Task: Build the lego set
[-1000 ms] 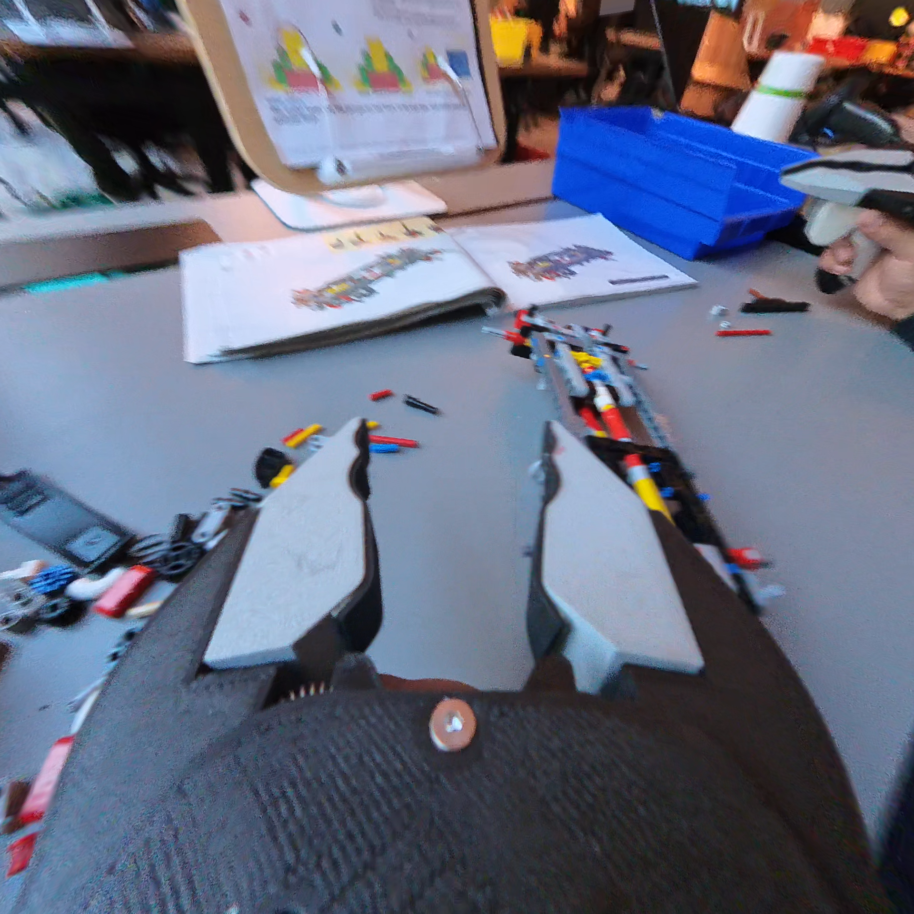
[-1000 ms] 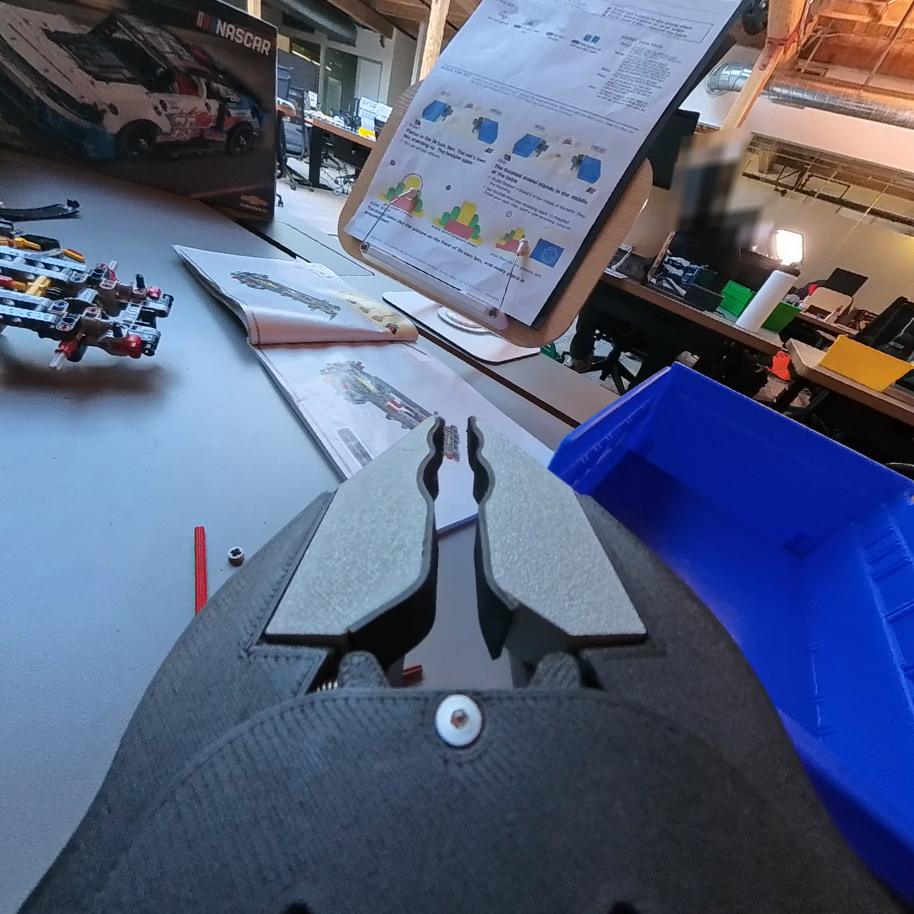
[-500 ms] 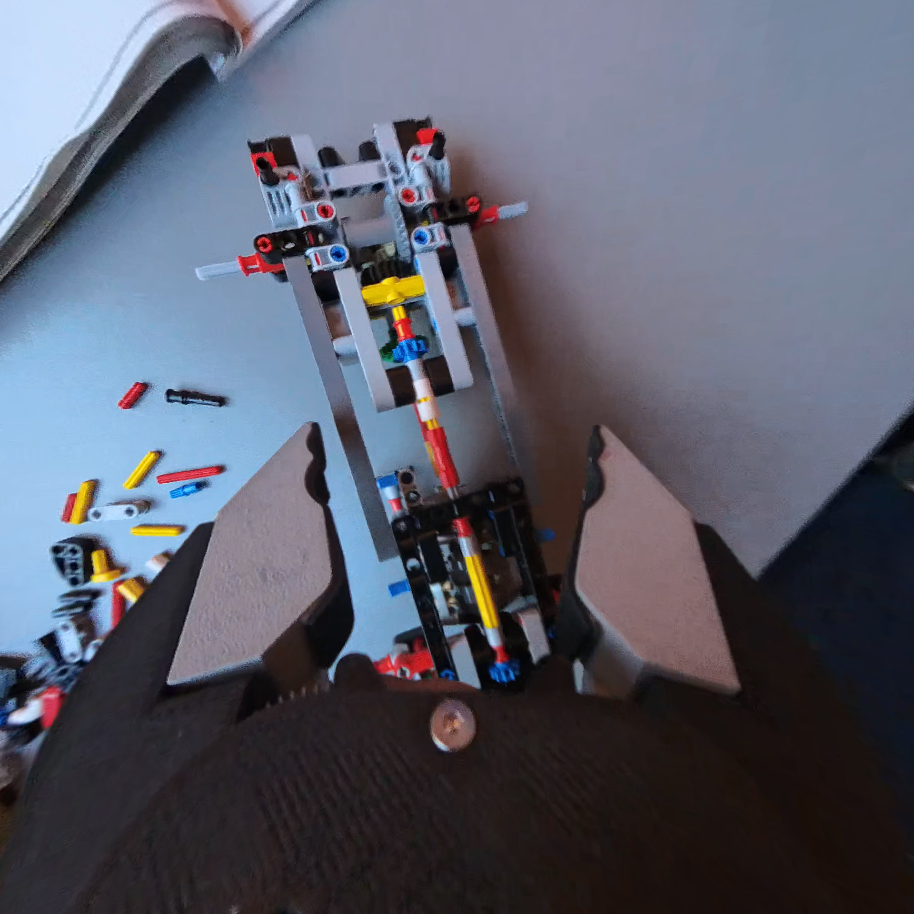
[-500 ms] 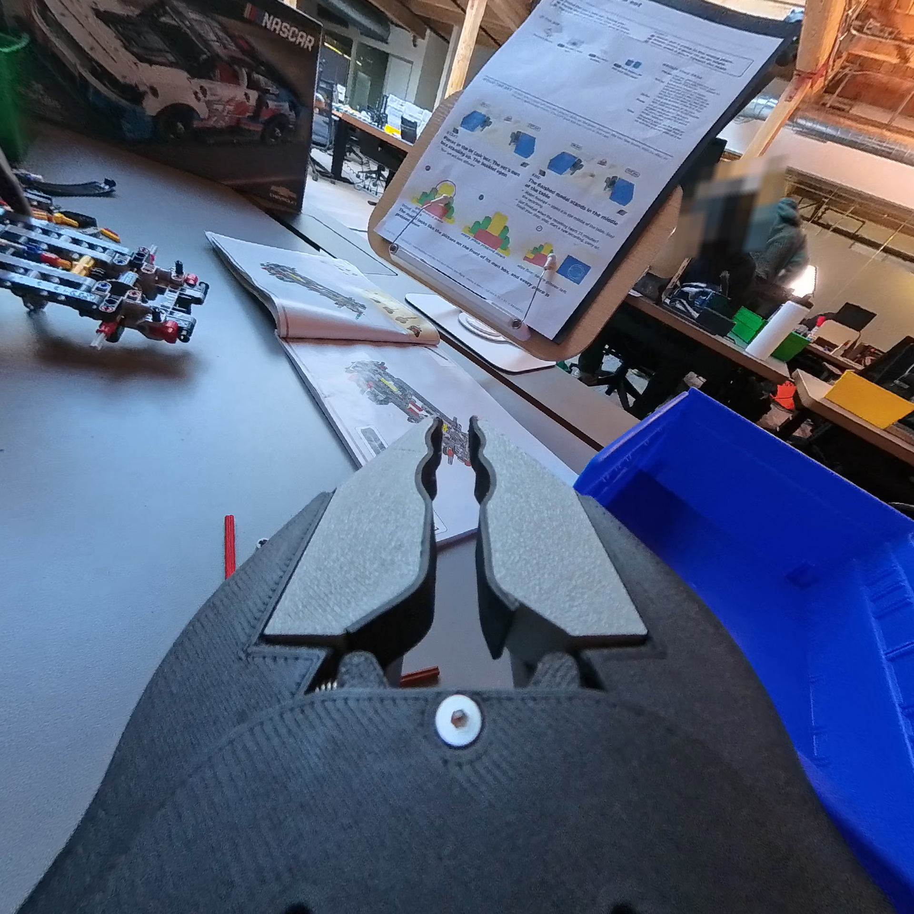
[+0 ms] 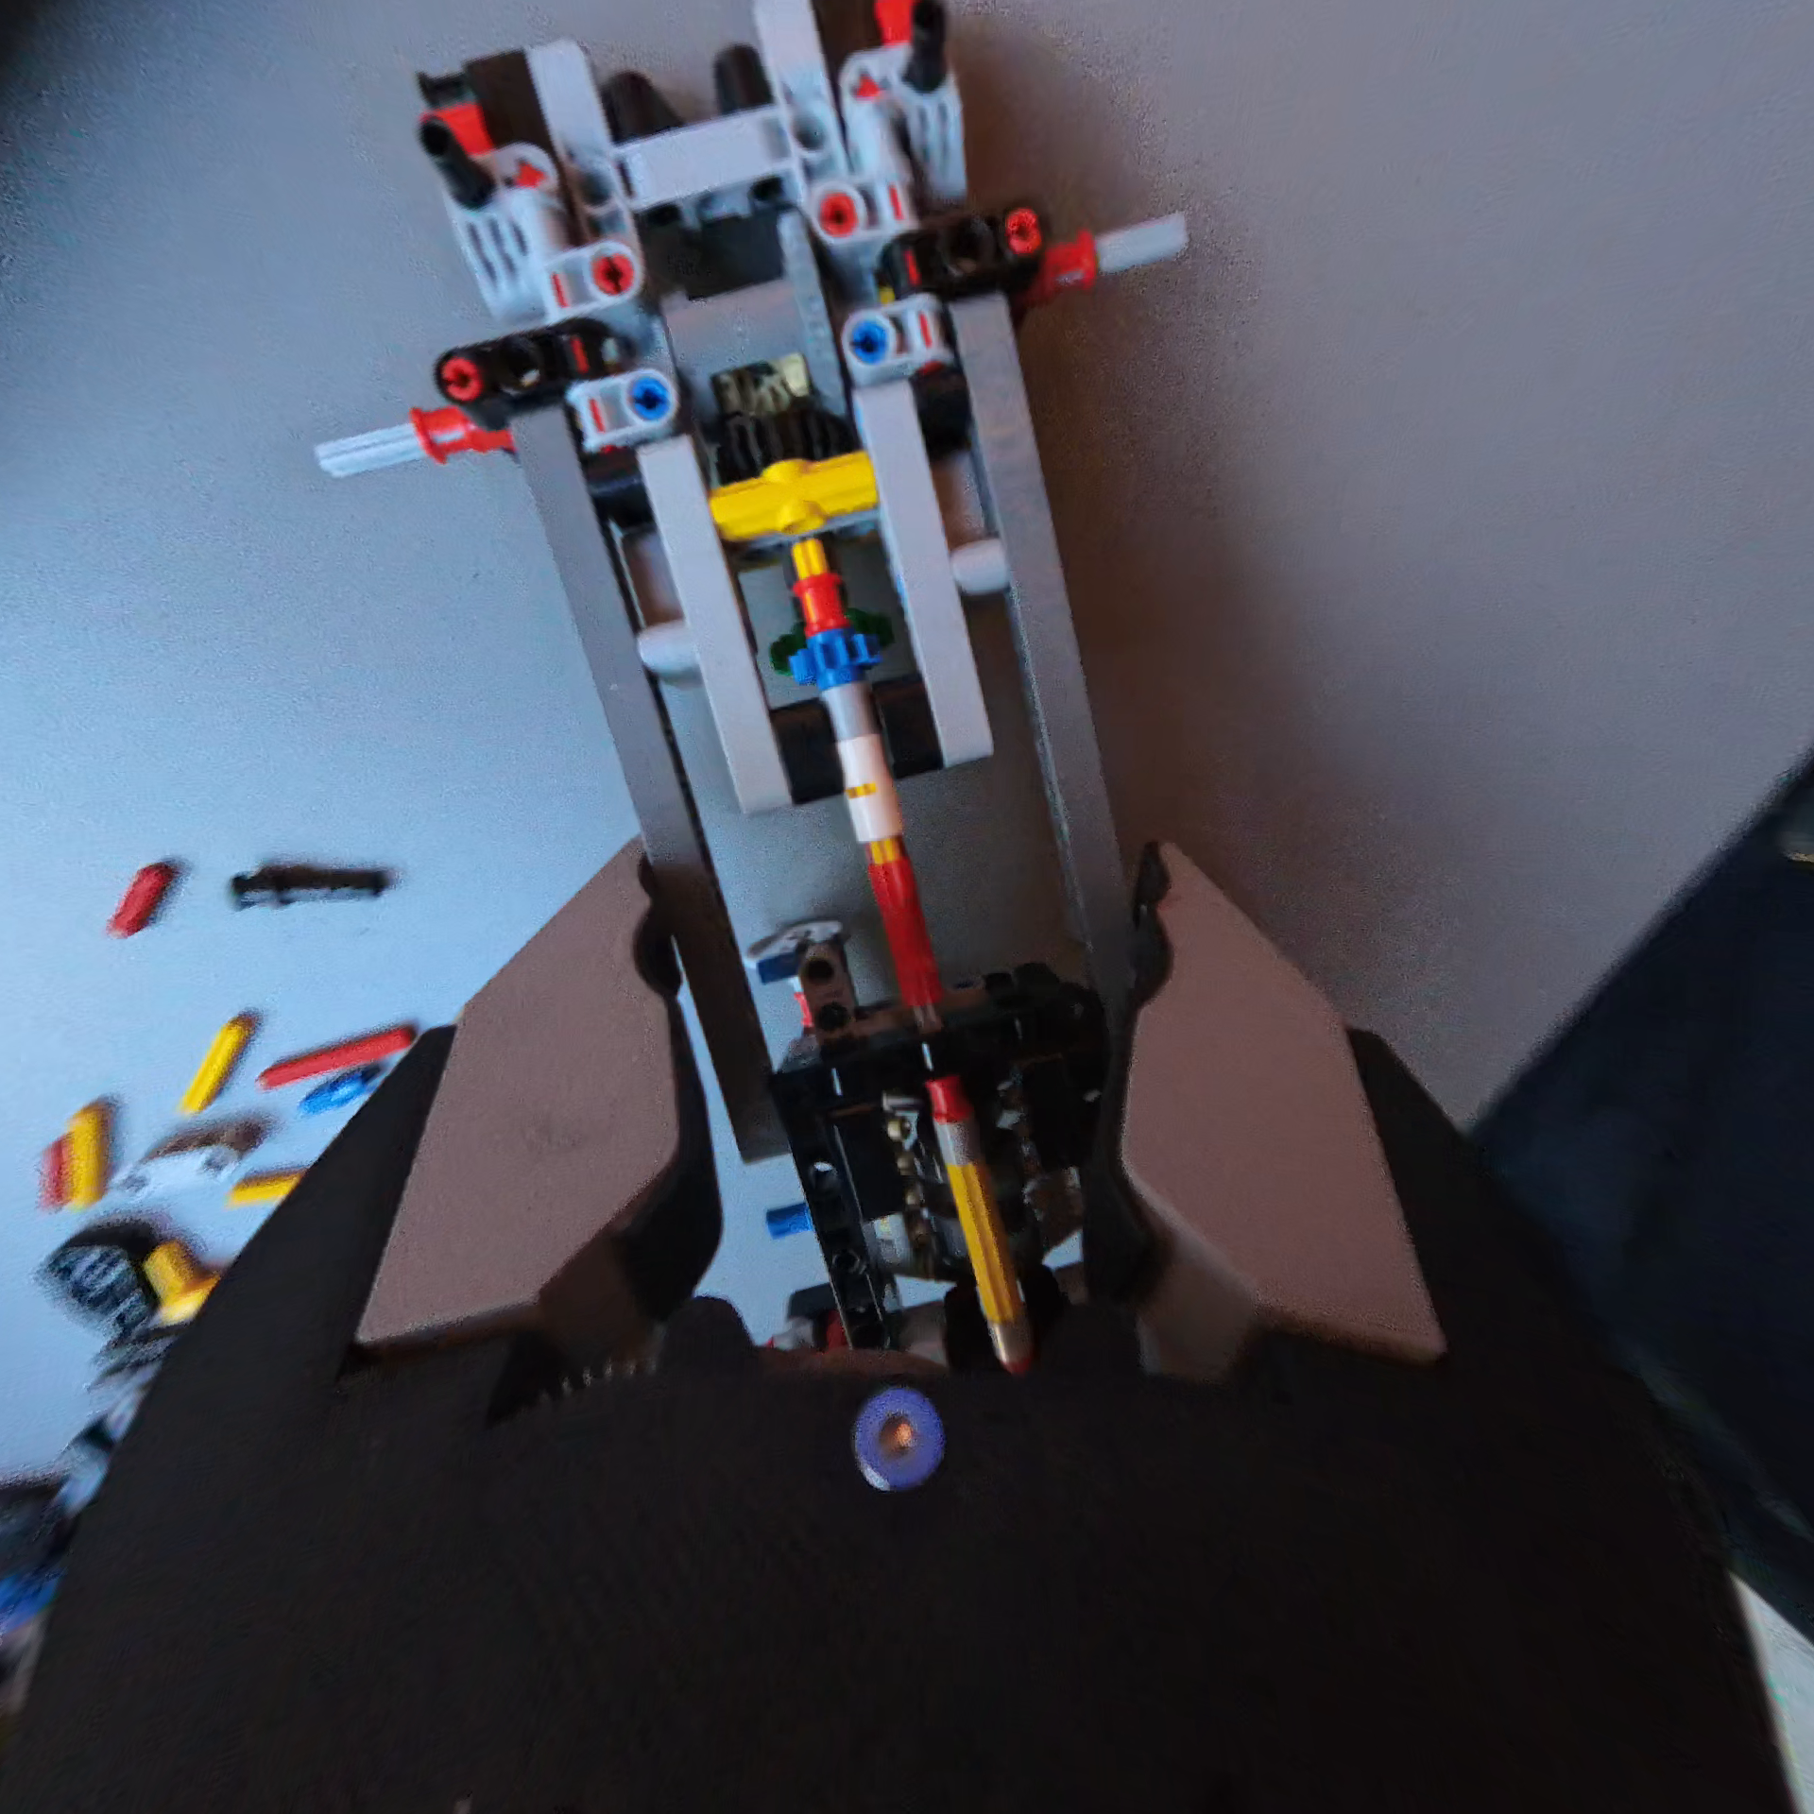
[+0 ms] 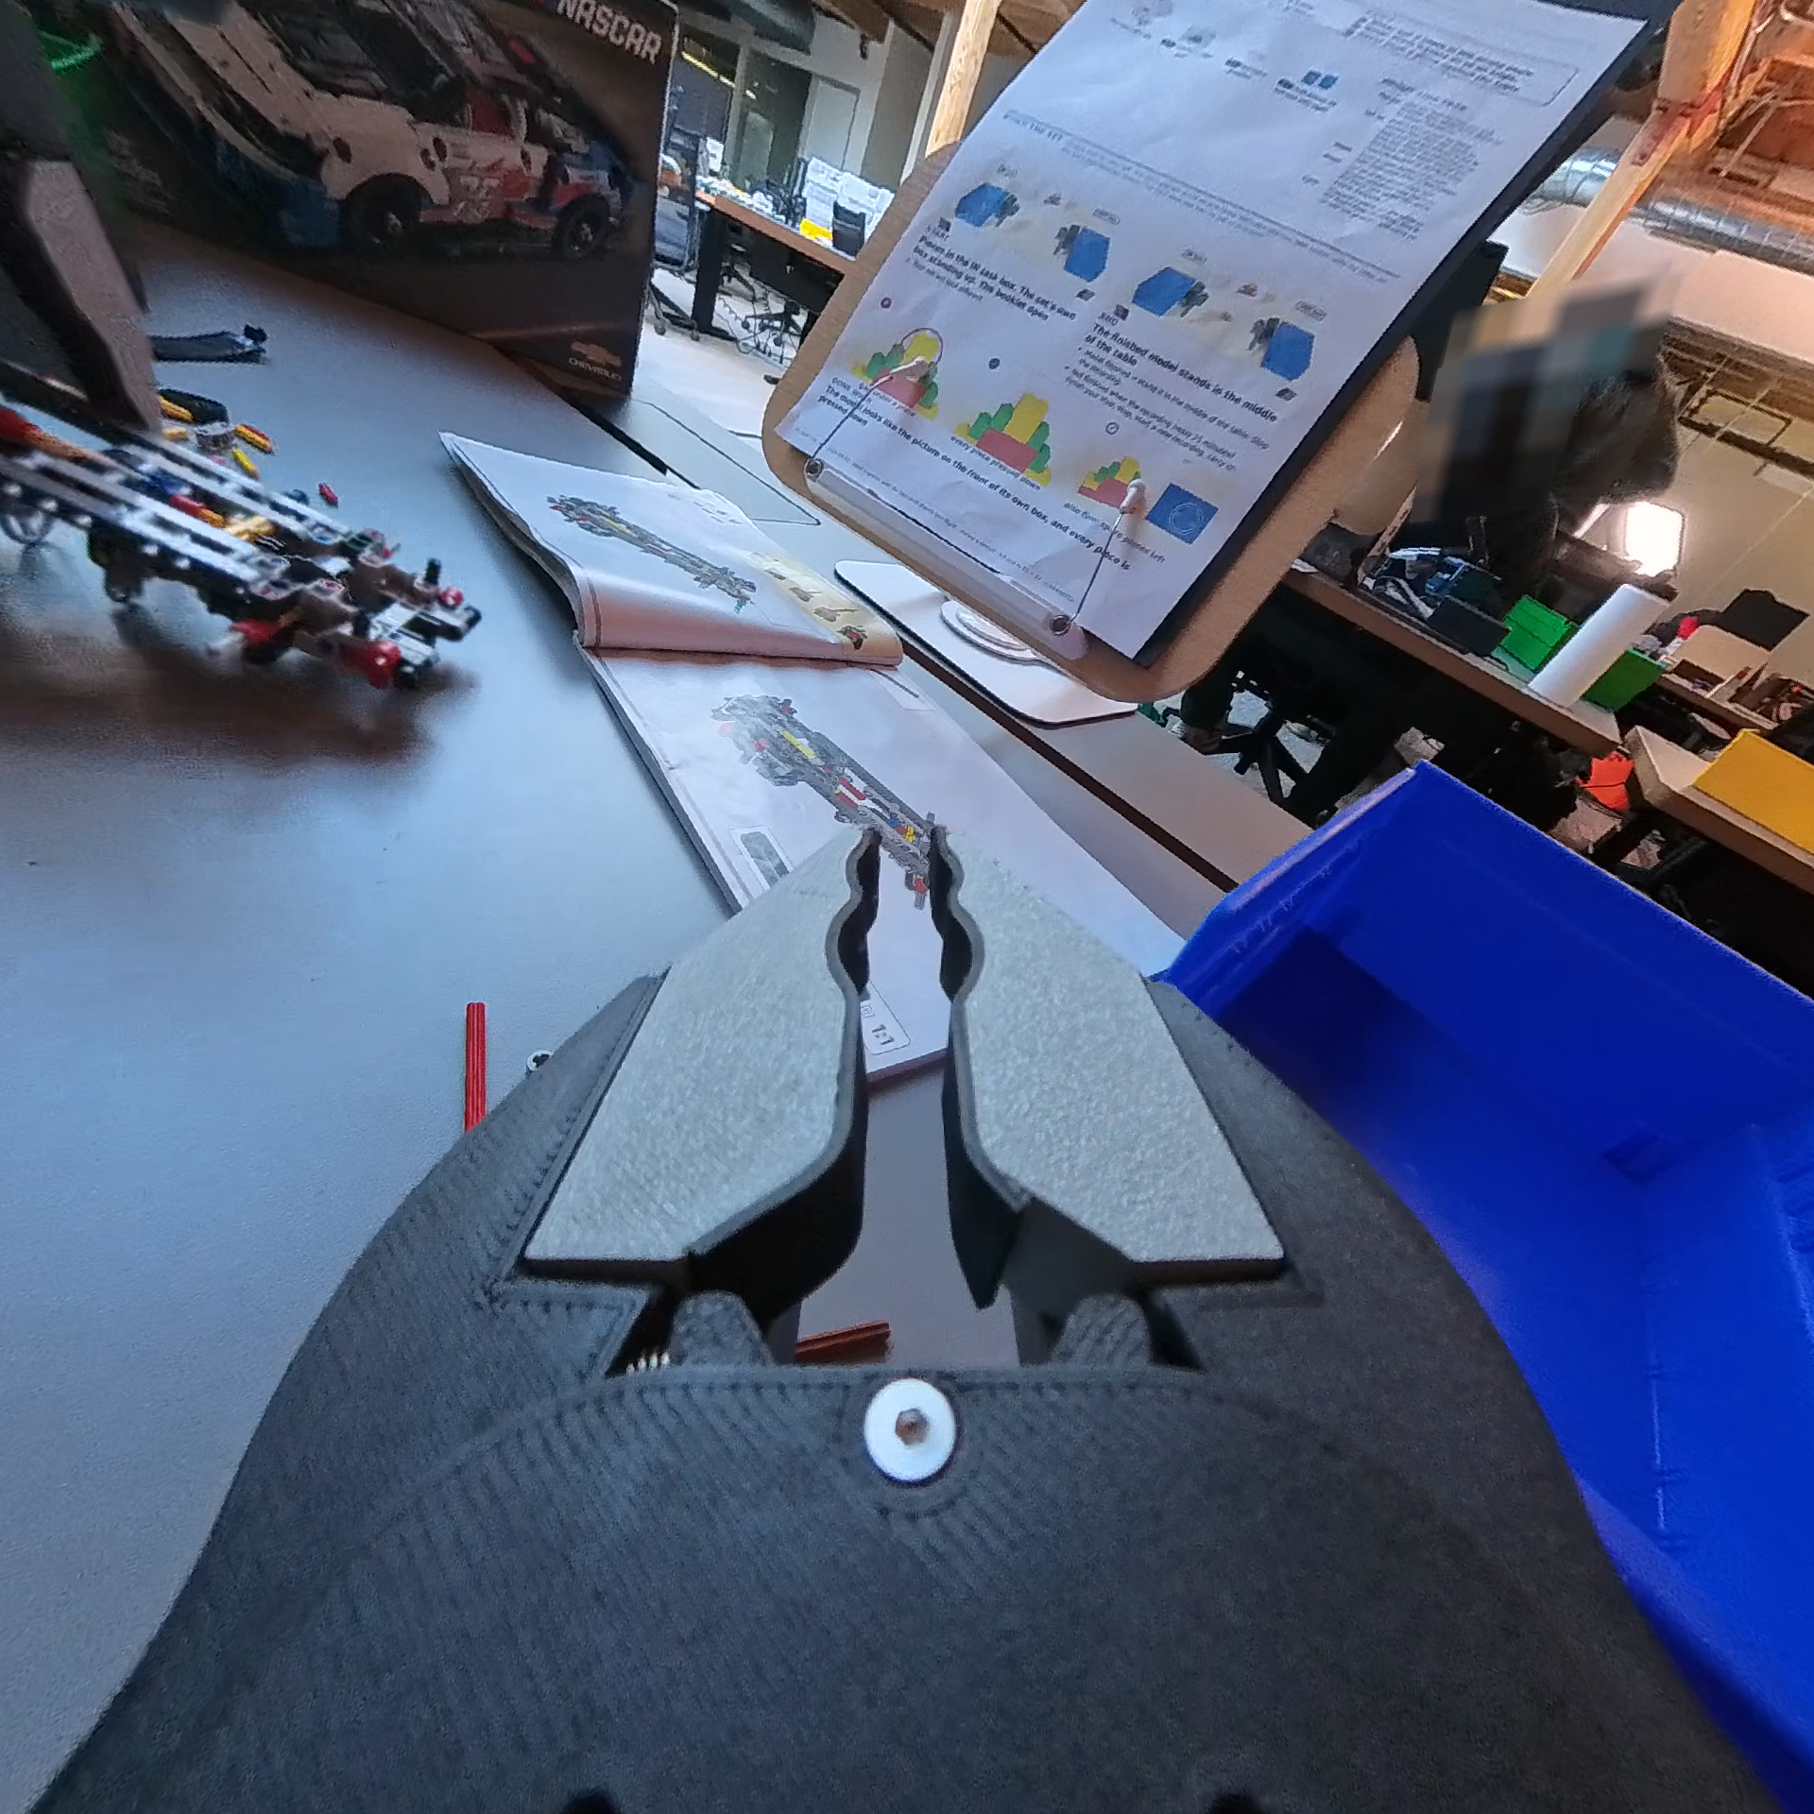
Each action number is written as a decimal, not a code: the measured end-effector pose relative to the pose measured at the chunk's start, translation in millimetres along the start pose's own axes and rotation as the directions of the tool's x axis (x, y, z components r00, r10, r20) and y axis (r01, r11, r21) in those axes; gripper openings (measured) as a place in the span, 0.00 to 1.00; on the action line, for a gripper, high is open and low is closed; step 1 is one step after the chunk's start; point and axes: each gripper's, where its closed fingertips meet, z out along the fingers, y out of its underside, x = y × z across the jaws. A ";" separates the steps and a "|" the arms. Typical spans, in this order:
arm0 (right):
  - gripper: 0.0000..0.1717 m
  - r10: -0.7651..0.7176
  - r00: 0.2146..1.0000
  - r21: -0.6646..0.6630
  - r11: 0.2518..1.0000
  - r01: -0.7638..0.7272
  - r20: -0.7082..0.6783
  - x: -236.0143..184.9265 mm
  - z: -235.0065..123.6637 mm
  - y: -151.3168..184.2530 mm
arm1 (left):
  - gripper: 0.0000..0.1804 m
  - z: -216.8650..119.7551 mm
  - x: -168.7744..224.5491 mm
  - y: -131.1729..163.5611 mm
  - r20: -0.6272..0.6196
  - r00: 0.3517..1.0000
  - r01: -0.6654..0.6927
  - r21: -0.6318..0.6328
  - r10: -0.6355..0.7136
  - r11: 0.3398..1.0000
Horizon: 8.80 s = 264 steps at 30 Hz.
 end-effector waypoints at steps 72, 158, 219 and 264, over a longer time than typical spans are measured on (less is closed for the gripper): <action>0.03 -0.001 0.998 -0.019 1.000 0.003 0.066 -10.8 -1.7 -2.4 | 0.49 -92.6 79.7 -36.0 -0.832 0.360 0.333 0.538 0.423 0.775; 0.13 0.143 0.989 -0.152 0.979 -0.136 0.034 15.5 -45.4 41.9 | 0.46 -48.8 -17.7 9.4 -0.128 0.991 0.068 0.738 0.040 0.671; 0.00 0.073 0.984 -0.261 0.965 -0.028 0.165 -0.4 -35.0 63.8 | 0.41 -75.6 -26.4 -1.6 -0.303 0.948 0.228 0.861 0.099 0.454; 0.00 0.133 0.886 -0.446 0.890 0.091 0.445 -31.2 -71.8 104.1 | 0.41 -72.2 -28.2 -1.8 -0.309 0.947 0.234 0.849 0.085 0.473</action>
